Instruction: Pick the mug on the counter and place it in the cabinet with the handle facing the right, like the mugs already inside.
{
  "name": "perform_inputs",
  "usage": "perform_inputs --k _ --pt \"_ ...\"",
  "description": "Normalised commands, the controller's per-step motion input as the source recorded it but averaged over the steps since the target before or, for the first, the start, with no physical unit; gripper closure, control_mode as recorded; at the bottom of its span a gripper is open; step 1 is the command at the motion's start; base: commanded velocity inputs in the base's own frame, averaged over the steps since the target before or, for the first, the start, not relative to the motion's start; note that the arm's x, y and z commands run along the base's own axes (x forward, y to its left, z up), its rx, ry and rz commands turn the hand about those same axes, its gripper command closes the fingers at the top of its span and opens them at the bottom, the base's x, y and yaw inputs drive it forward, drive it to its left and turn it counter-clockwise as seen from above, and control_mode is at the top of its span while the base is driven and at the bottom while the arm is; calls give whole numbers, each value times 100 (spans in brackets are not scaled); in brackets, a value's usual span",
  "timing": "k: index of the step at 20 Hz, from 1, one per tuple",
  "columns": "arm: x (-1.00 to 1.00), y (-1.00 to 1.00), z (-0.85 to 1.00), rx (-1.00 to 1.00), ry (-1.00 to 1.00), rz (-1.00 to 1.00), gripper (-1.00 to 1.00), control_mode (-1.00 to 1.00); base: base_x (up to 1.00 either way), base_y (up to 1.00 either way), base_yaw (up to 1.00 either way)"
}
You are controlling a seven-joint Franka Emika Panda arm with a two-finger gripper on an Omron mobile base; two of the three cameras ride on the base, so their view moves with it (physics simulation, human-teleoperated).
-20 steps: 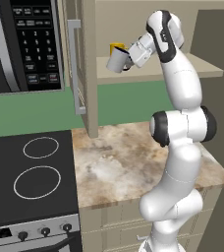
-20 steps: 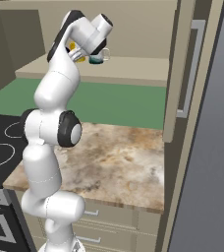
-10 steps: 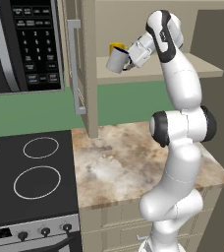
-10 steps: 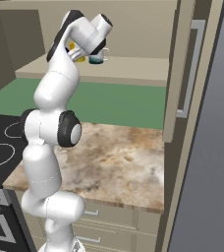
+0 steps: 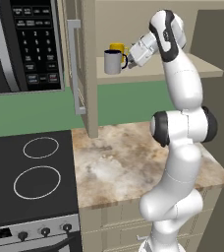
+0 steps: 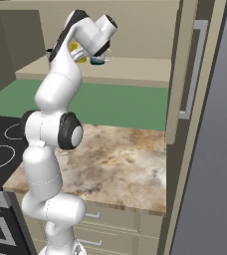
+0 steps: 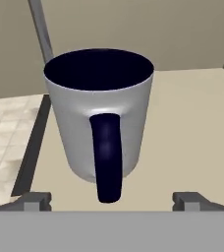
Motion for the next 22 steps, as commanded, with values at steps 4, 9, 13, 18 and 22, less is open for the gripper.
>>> perform_inputs --k 4,9,13,18,22 --pt "0 -13 0 16 -5 -5 -100 -100 0 0 0" --pt "-1 -7 0 13 -5 -6 -100 -100 0 0 0" --pt "-15 4 0 1 0 -8 -100 -100 0 0 0" --pt "-37 0 -2 0 0 -11 -100 -100 0 0 0" --pt "-64 1 -4 2 0 -12 -100 -100 0 0 0"
